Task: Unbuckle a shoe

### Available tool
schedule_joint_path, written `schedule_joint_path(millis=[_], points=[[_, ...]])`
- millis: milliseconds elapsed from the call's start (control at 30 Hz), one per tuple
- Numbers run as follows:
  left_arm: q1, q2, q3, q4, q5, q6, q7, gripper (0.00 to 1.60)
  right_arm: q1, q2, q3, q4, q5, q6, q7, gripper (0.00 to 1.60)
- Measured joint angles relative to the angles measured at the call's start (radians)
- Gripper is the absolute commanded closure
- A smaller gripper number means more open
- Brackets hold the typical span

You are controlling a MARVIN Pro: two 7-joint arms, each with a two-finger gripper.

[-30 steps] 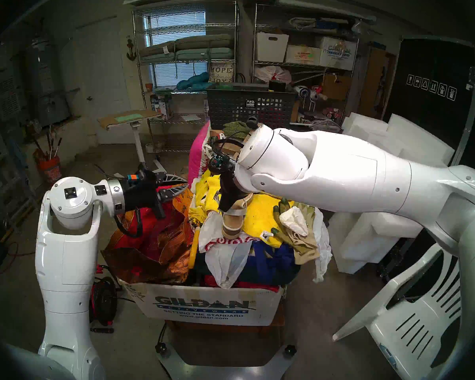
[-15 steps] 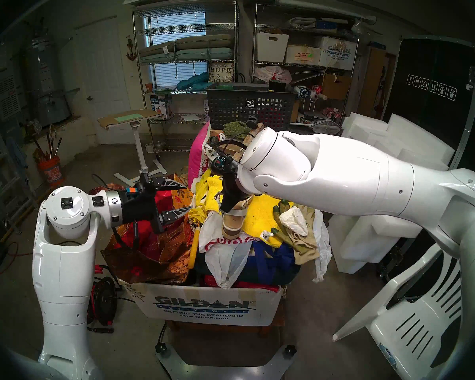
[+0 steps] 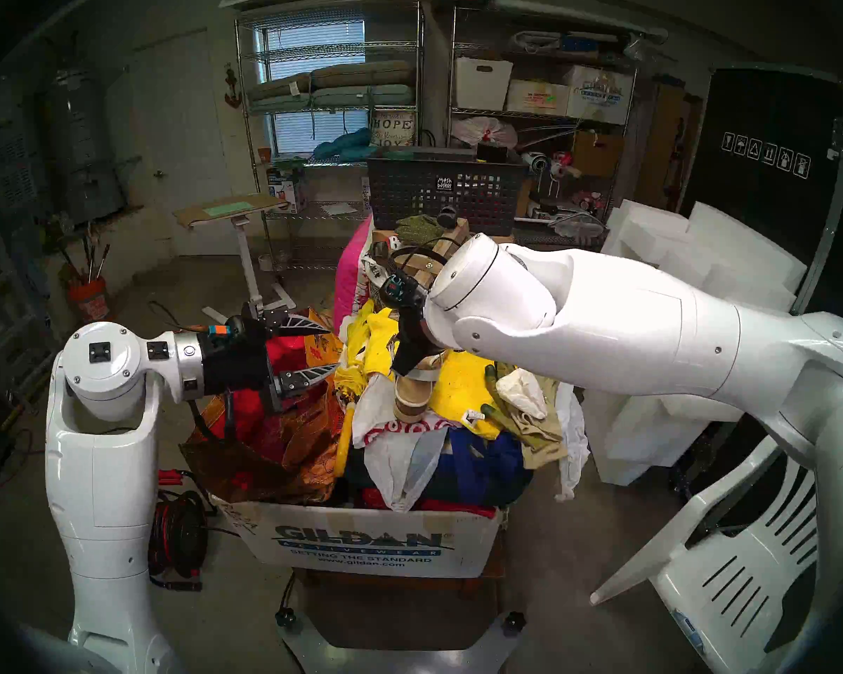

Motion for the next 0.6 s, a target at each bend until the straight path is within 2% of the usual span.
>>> schedule_joint_path(millis=[33, 300, 600], points=[[-0.002, 0.002, 0.0, -0.001, 0.0, 0.001, -0.004, 0.0, -0.006, 0.002, 0.003, -0.004, 0.005, -0.001, -0.012, 1.6], [-0.019, 0.015, -0.004, -0.002, 0.001, 0.005, -0.025, 0.0, -0.038, 0.017, 0.022, -0.036, 0.043, -0.006, -0.081, 1.6], [-0.027, 0.018, -0.005, -0.002, 0.002, 0.007, -0.028, 0.0, -0.043, 0.027, 0.031, -0.052, 0.062, -0.006, -0.106, 1.6]])
